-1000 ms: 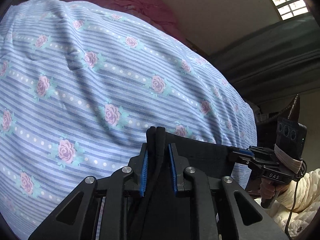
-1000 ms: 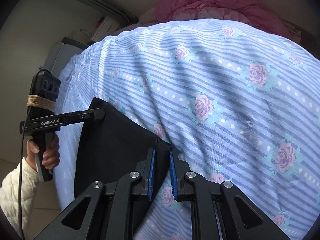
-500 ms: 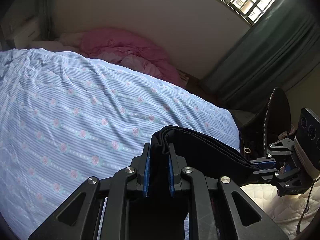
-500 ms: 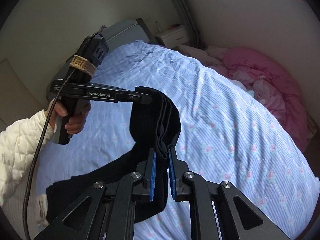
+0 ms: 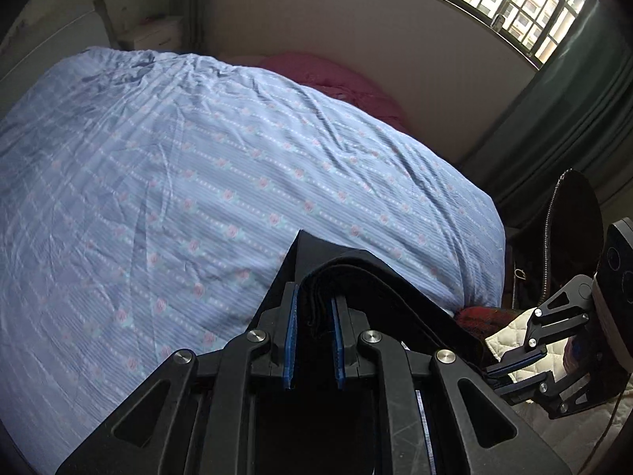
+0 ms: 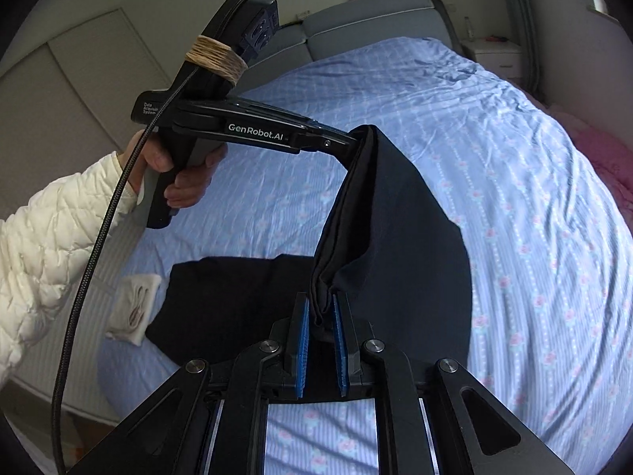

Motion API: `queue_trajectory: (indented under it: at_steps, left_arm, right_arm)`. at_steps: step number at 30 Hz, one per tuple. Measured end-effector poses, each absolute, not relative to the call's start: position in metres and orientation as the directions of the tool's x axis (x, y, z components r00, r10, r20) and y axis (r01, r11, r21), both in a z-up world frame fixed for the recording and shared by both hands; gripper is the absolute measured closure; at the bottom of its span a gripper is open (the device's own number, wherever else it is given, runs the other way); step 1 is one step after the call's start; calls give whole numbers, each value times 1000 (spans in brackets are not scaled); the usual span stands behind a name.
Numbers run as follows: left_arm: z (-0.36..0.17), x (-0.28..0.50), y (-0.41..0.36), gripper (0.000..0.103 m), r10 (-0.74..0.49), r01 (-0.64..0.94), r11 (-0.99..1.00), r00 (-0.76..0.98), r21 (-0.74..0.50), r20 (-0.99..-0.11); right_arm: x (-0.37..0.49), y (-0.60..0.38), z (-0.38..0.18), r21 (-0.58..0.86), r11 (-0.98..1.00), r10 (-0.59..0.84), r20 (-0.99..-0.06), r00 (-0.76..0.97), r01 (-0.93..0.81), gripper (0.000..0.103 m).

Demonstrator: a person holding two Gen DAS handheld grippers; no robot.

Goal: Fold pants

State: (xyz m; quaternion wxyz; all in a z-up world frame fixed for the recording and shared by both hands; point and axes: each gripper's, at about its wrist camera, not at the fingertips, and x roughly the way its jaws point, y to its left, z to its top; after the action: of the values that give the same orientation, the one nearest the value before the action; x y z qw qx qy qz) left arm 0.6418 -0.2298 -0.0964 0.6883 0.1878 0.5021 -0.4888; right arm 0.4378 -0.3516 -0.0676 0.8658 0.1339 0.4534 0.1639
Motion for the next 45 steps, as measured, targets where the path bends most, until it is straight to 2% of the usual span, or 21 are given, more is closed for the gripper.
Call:
queue_trajectory:
  at_steps: [10,12,13,14,15,16,18,21,29,33,38,40,42,45]
  left_arm:
    - [-198,649,-132,89,-350,687,683,8,-249,-937]
    - [-215,646,-116,81,-292,648,732,17,-212,-956]
    - [-223,644,-108,72,-256,625,758,23,-186,-966]
    - [-228,641,-98,67,-234,603,780,29,-170,-972]
    - [-232,636,-88,58,-216,588,794,37,-154,-976]
    - [-235,631,-79,56,-200,576,806,47,-137,-979]
    - [-236,620,-64,55,-181,556,823,67,-114,-981]
    - [-228,603,-46,51,-238,498,851,81,-168,-968]
    - [-237,601,-47,53,-401,322,879,104,-351,-910]
    - [-258,614,-65,53,-408,263,891,111,-369,-906]
    - [-288,628,-75,55,-327,203,932,110,-301,-939]
    - [-295,630,-79,67,-290,197,944,124,-263,-949]
    - [-302,634,-80,72,-266,181,953,126,-241,-956]
    - [-305,634,-81,72,-248,169,960,139,-224,-959]
  right_arm:
    - [463,-257,-156,377,885,454,-832,320,-274,90]
    - [467,-242,-174,384,871,465,-844,268,-306,90]
    - [469,-235,-182,387,865,468,-851,238,-319,89]
    - [469,-229,-190,393,860,471,-857,211,-326,87]
    - [468,-224,-196,389,860,465,-864,193,-331,84]
    - [466,-222,-200,382,861,455,-874,173,-335,70]
    - [459,-222,-199,374,866,444,-881,167,-331,51]
    - [451,-239,-191,401,864,465,-868,175,-304,51]
    - [465,-312,-203,324,942,336,-916,219,-87,51]
    - [475,-330,-207,291,956,294,-929,225,-46,51]
    - [480,-342,-215,312,950,308,-928,208,-16,51]
    - [479,-334,-217,317,948,314,-927,207,-18,51]
    - [481,-330,-218,319,947,318,-925,206,-29,51]
    - [485,-324,-217,319,947,321,-924,209,-40,51]
